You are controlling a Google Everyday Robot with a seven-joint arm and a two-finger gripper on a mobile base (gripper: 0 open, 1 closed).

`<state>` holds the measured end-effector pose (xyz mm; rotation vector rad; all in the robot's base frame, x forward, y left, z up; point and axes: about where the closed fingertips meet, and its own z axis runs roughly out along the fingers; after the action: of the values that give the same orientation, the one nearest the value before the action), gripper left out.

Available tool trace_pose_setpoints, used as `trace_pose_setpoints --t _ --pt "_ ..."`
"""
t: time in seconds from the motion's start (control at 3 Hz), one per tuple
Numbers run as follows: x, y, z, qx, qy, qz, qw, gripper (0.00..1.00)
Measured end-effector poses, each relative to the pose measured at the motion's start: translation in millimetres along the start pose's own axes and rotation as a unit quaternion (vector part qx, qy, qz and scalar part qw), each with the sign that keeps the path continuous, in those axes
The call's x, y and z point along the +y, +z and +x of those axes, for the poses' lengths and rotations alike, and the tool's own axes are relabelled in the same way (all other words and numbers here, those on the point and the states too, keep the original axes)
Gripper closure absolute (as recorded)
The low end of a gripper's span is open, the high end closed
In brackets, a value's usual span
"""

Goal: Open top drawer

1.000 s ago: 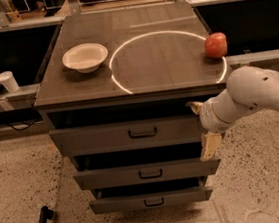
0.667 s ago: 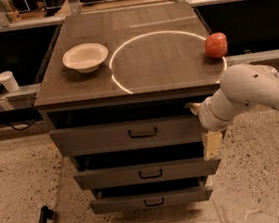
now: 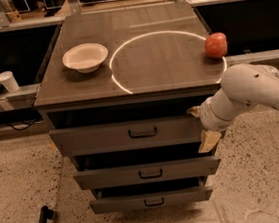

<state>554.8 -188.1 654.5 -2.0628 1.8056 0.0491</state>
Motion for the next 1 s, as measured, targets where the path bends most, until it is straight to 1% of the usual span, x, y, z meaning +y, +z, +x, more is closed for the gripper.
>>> trace_pose_setpoints --t 0.33,0.67,1.0 --pt "0.0 0.0 0.0 0.000 0.000 0.000 1.0000 0.48" --pt "0.0 0.0 0.0 0.000 0.000 0.000 1.0000 0.50" --pt "0.0 0.1 0.0 0.000 0.000 0.000 1.0000 0.34"
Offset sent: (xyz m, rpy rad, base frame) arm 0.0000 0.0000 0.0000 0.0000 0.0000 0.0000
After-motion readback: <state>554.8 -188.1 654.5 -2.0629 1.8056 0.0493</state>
